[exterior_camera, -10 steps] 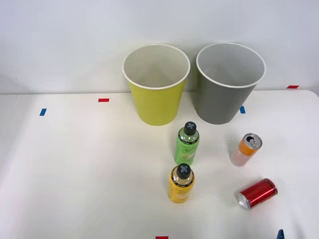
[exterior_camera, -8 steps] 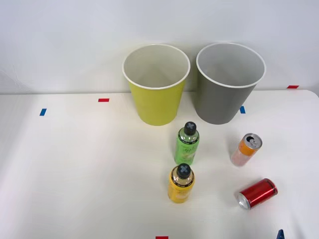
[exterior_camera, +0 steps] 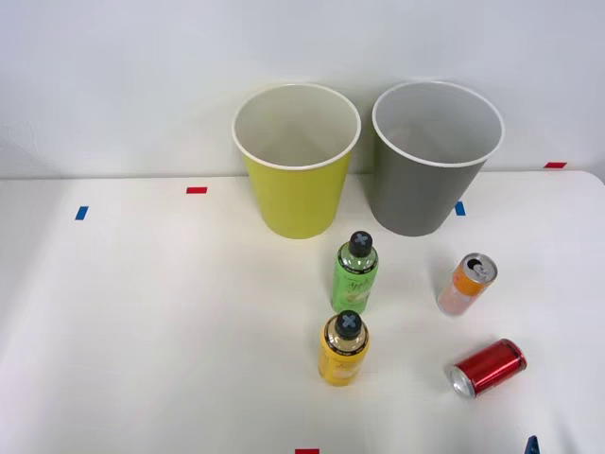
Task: Put cans in the gray bin, plastic bottles in the light green bin
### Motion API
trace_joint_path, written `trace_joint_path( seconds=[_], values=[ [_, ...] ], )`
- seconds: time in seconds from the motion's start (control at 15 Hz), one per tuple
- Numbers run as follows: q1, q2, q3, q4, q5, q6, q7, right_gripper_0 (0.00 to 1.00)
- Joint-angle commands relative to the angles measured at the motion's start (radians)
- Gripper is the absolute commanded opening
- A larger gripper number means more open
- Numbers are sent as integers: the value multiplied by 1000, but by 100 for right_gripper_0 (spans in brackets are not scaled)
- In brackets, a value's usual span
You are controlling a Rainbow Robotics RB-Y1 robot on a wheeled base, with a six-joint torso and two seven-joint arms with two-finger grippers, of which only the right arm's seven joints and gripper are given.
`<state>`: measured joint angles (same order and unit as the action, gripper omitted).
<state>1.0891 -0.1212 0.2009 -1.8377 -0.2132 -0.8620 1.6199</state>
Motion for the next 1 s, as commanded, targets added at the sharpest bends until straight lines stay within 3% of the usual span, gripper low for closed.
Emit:
trace_joint_path(
  seconds=[0.07,1.0],
  values=[
    [0,0,0,0,0,0,0,100],
    [0,0,0,0,0,0,0,100]
  ],
)
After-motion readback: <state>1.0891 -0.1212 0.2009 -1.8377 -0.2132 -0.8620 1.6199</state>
